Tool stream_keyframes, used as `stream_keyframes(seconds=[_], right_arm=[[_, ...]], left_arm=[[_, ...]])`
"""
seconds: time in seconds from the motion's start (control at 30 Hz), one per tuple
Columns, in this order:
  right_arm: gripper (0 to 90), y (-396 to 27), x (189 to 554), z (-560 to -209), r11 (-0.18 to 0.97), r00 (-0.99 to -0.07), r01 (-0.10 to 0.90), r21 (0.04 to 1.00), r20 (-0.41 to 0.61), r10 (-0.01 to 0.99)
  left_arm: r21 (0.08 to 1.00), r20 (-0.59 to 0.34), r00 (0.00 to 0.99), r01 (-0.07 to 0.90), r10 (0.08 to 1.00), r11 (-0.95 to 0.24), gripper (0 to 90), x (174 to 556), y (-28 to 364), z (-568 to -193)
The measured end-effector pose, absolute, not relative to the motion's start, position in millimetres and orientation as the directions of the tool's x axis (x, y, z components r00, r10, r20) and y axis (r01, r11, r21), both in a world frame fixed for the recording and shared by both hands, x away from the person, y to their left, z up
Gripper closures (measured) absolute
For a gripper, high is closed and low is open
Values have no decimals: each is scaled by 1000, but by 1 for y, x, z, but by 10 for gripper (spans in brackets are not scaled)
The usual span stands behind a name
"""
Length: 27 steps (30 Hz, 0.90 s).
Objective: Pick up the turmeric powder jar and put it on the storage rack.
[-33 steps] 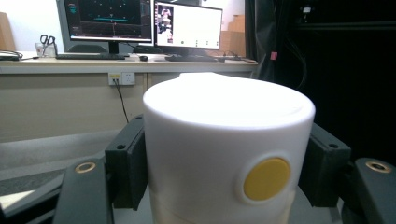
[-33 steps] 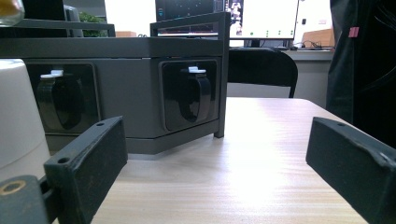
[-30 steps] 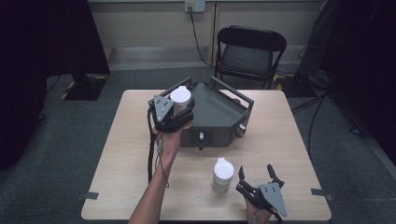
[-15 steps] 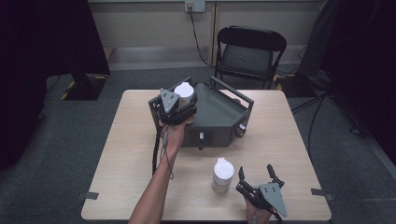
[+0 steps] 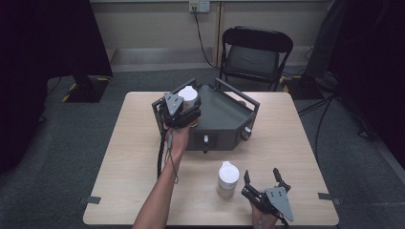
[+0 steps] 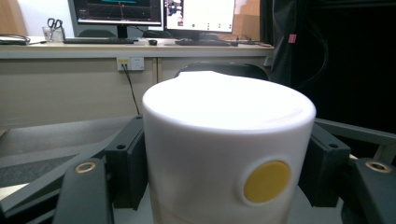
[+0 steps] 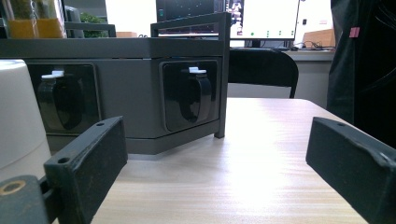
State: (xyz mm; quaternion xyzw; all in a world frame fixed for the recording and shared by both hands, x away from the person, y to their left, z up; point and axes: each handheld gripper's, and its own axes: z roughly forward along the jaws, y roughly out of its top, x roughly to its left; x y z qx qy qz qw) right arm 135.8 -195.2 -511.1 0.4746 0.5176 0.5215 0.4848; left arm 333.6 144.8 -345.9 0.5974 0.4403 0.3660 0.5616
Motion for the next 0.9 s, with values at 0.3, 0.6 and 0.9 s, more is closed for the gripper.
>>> stream_keyframes(seconds=[0.3,0.6,0.9], right_arm=[[41,-195,136,-511,5,-78,-14,1000,-6,997],[41,-195,136,-511,5,-76,-15,1000,-7,997],[42,-194,136,-512,6,-76,-16,1000,-7,997]], left_arm=[[993,-46,346,114,937,7,305,334,142,-349],[995,-45,336,101,941,11,303,331,140,-354],[995,-55,335,93,941,25,301,328,141,-357]])
